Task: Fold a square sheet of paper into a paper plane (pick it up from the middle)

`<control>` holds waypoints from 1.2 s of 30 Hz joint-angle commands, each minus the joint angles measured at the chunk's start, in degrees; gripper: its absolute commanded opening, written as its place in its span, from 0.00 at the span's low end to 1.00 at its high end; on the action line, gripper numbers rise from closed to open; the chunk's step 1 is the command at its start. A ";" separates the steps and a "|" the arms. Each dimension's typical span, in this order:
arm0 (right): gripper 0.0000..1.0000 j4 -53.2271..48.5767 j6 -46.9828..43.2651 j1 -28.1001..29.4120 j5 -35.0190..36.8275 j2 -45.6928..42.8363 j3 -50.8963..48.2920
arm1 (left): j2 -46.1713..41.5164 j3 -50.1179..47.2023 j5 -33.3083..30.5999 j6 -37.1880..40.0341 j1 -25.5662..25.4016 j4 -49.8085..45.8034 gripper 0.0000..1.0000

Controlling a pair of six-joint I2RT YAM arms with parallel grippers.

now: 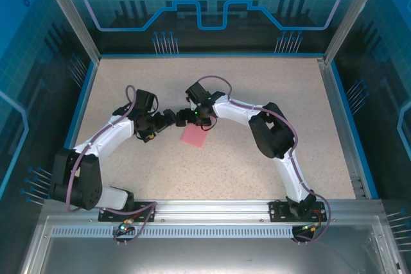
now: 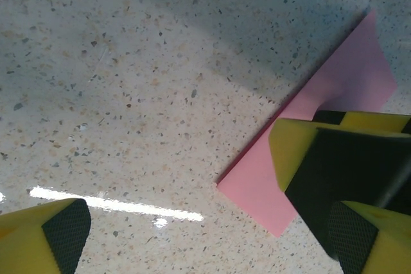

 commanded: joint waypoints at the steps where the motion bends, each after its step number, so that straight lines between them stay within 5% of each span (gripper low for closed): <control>1: 0.90 -4.87 -6.46 0.37 -1.96 1.34 -0.37 | -0.55 -0.83 2.15 -0.95 0.50 1.07 0.98; 12: 0.89 -6.25 -25.22 -5.13 -9.33 -14.00 -20.38 | -0.26 -1.47 10.70 1.94 -0.03 5.60 0.99; 16: 0.90 1.07 -18.84 -6.73 -13.34 -21.96 -24.66 | 0.78 -1.13 13.12 2.65 -3.06 9.17 0.98; 21: 0.95 13.92 -2.83 -9.34 -9.91 -34.50 -37.76 | 4.30 0.24 19.86 1.30 -7.68 17.44 0.98; 26: 0.98 14.03 5.31 -9.82 -2.16 -46.82 -49.21 | 12.07 6.48 23.69 0.58 -13.05 20.73 0.89; 31: 0.98 7.24 9.14 -10.26 1.31 -49.20 -51.52 | 21.34 12.15 27.45 -1.93 -15.42 23.39 0.76; 36: 0.98 7.99 11.04 -10.44 -1.13 -46.76 -51.61 | 26.83 16.17 24.88 -2.36 -15.59 20.52 0.73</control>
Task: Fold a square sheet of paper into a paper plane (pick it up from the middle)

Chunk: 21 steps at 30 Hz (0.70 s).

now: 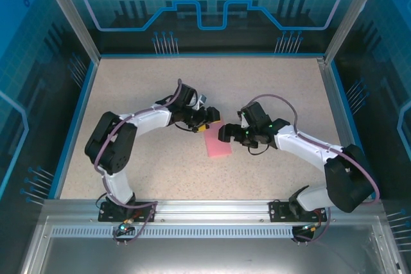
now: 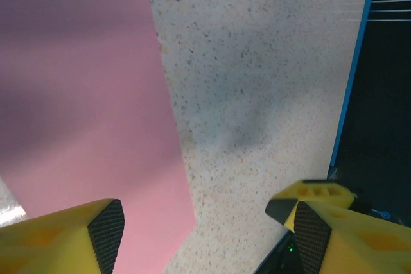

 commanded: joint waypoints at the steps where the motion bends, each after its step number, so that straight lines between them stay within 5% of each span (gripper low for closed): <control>1: 0.97 -0.61 3.15 -0.67 -0.90 2.48 0.16 | 3.09 2.89 0.54 -1.05 -0.06 -1.38 0.73; 21: 0.83 1.32 6.78 0.71 -6.94 11.92 2.91 | 10.31 5.90 -5.46 0.53 0.79 -11.00 0.74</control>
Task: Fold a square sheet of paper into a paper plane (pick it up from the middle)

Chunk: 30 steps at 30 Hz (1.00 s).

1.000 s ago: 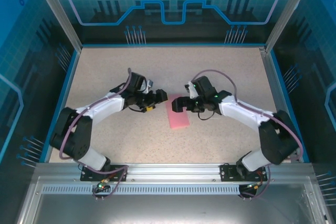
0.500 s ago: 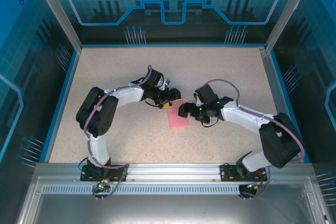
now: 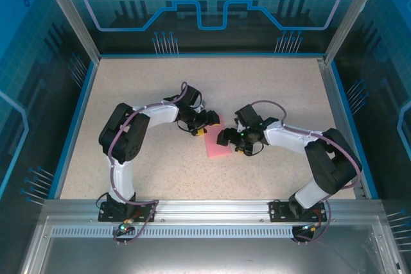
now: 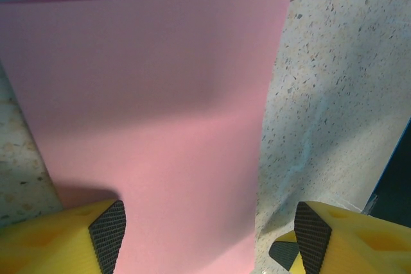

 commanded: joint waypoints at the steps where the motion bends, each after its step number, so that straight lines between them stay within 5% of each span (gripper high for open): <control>1: 0.83 0.12 0.98 0.73 -1.95 1.82 2.02 | 1.82 0.50 -1.84 0.40 0.59 -4.14 0.74; 20: 0.77 2.91 3.20 1.89 -6.43 4.21 3.05 | 2.17 -0.23 -1.55 0.40 0.95 -4.13 0.75; 30: 0.61 6.27 9.33 1.99 -3.63 -0.11 -2.25 | 2.24 -0.31 -1.42 0.54 0.97 -4.09 0.75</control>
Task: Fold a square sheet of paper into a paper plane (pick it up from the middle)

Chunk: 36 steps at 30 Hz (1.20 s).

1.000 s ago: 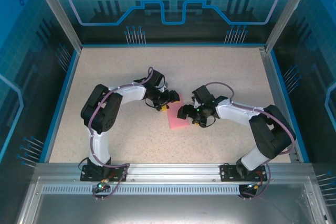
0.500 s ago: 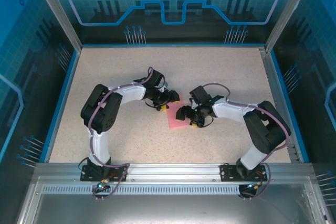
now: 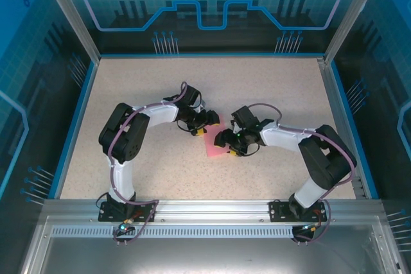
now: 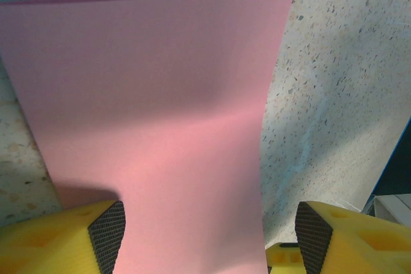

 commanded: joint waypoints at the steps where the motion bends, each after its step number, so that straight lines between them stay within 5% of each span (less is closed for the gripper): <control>1: 0.59 1.02 3.20 0.50 1.41 -2.75 -1.58 | 2.13 -0.36 -1.55 0.58 0.64 -4.11 0.75; 5: 0.52 0.71 4.54 0.24 3.78 -4.43 -2.90 | 2.13 -0.48 -1.47 0.58 0.66 -4.02 0.75; 15: 0.14 3.65 6.26 -0.02 4.93 -5.43 -4.53 | 2.04 -0.31 -0.71 0.77 0.66 -3.93 0.75; 27: 0.08 -0.57 4.40 0.67 6.22 -3.67 -0.76 | -6.00 3.83 0.86 4.55 0.89 -4.15 0.80; 36: 0.00 -3.97 3.55 1.02 7.05 -3.82 0.71 | -1.96 5.42 -0.24 4.01 1.96 -2.26 0.80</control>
